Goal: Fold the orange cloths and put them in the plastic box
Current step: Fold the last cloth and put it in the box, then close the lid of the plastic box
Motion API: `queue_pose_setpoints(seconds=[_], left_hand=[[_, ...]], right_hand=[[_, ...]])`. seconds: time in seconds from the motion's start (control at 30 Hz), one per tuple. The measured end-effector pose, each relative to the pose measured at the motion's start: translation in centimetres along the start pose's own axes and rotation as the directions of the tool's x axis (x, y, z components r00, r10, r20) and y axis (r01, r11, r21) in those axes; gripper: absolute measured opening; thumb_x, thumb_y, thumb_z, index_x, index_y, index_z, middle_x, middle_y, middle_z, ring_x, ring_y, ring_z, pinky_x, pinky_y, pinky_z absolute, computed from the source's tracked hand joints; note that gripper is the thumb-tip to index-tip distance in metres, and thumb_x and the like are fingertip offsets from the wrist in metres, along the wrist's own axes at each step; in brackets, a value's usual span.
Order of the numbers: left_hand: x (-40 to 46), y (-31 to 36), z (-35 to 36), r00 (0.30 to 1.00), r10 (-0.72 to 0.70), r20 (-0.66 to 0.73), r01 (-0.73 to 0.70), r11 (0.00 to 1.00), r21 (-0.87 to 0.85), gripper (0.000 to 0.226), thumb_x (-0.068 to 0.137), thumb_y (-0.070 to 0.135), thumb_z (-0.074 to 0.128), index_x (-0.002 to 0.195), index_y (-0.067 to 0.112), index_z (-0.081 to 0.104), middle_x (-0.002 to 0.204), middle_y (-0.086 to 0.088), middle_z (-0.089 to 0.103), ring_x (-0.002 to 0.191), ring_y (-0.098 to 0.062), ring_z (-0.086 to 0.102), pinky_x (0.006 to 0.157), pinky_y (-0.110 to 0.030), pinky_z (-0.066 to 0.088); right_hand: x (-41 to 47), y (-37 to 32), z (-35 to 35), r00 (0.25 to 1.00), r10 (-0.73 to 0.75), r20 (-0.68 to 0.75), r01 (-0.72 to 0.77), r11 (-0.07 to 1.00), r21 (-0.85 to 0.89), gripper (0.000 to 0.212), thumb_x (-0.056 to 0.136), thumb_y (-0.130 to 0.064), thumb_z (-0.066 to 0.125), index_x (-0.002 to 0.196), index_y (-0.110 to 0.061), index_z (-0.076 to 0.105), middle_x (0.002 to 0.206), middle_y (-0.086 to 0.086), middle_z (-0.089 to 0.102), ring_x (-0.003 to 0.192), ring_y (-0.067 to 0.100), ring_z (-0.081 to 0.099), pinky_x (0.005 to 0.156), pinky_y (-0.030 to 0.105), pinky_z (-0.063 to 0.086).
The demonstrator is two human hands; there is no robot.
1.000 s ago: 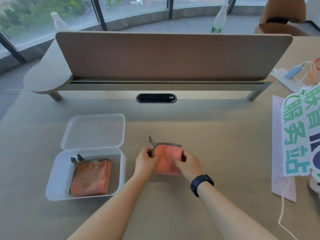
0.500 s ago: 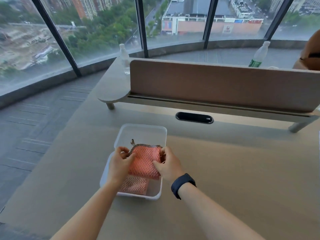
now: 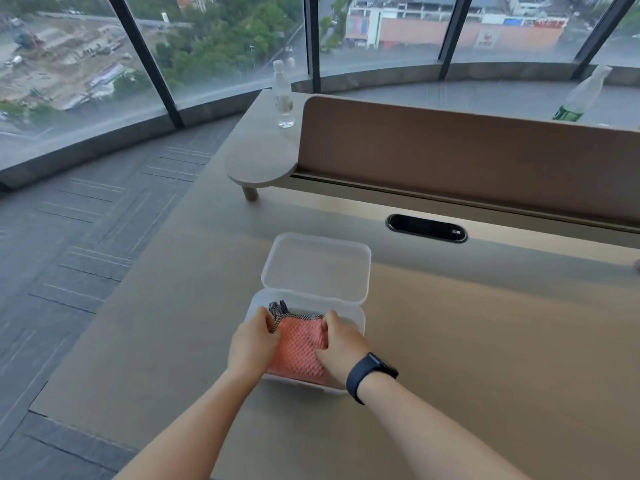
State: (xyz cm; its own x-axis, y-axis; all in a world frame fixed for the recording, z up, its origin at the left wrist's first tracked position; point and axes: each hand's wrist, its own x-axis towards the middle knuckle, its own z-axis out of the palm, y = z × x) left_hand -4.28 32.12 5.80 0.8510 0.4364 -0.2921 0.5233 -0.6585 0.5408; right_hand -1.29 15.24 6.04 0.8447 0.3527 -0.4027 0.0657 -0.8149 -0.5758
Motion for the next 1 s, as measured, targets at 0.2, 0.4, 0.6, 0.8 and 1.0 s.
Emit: queue_pose_setpoints(seconds=[0.2, 0.4, 0.6, 0.8, 1.0], left_hand=[[1.2, -0.6, -0.8, 0.888, 0.459, 0.02, -0.457, 0.879, 0.136, 0.018, 0.08, 0.013, 0.063, 0.098, 0.016, 0.061, 0.103, 0.003, 0.059, 0.09, -0.022, 0.059, 0.07, -0.039, 0.052], [2.8, -1.0, -2.1, 0.664, 0.486, 0.568, -0.735, 0.564, 0.376, 0.068, 0.074, 0.046, 0.065, 0.138, 0.033, 0.044, 0.148, 0.013, 0.037, 0.137, -0.012, 0.03, 0.111, -0.033, 0.027], [3.5, -1.1, -1.4, 0.605, 0.508, 0.614, -0.797, 0.39, 0.462, 0.076, 0.079, 0.046, 0.066, 0.145, 0.031, 0.032, 0.155, 0.007, 0.026, 0.143, -0.015, 0.02, 0.117, -0.036, 0.014], [4.8, -2.1, -3.3, 0.694, 0.684, 0.225, -0.72, 0.661, 0.212, 0.04, 0.083, 0.031, 0.068, 0.122, 0.025, 0.062, 0.131, 0.002, 0.058, 0.121, -0.018, 0.052, 0.099, -0.043, 0.046], [7.8, -0.3, -5.3, 0.935, 0.346, -0.079, -0.347, 0.938, 0.001, 0.019, 0.089, 0.015, 0.061, 0.106, 0.013, 0.069, 0.101, -0.004, 0.064, 0.079, -0.015, 0.061, 0.076, -0.029, 0.045]], right_hand=[[0.0, 0.6, -0.6, 0.935, -0.304, -0.184, 0.245, 0.926, -0.285, 0.011, 0.084, -0.013, 0.055, 0.093, -0.014, 0.048, 0.092, 0.005, 0.055, 0.08, 0.025, 0.052, 0.061, 0.039, 0.047], [0.4, 1.2, -0.2, 0.933, -0.354, 0.069, 0.337, 0.789, -0.514, 0.046, 0.079, -0.037, 0.066, 0.116, -0.012, 0.055, 0.124, 0.008, 0.048, 0.114, 0.029, 0.043, 0.092, 0.042, 0.039], [0.4, 1.5, 0.6, 0.954, -0.276, 0.116, 0.291, 0.759, -0.583, 0.052, 0.083, -0.047, 0.061, 0.122, -0.013, 0.051, 0.125, 0.008, 0.047, 0.118, 0.029, 0.039, 0.103, 0.041, 0.031], [0.1, 2.2, -2.1, 0.899, -0.29, -0.328, 0.232, 0.951, -0.207, 0.016, 0.086, -0.024, 0.058, 0.094, -0.012, 0.066, 0.094, 0.006, 0.066, 0.086, 0.027, 0.059, 0.072, 0.035, 0.047], [1.6, 4.4, -6.3, 0.907, 0.258, -0.331, -0.154, 0.938, 0.31, 0.015, 0.089, -0.014, 0.051, 0.087, -0.017, 0.066, 0.077, -0.002, 0.067, 0.071, 0.022, 0.06, 0.059, 0.029, 0.045]])
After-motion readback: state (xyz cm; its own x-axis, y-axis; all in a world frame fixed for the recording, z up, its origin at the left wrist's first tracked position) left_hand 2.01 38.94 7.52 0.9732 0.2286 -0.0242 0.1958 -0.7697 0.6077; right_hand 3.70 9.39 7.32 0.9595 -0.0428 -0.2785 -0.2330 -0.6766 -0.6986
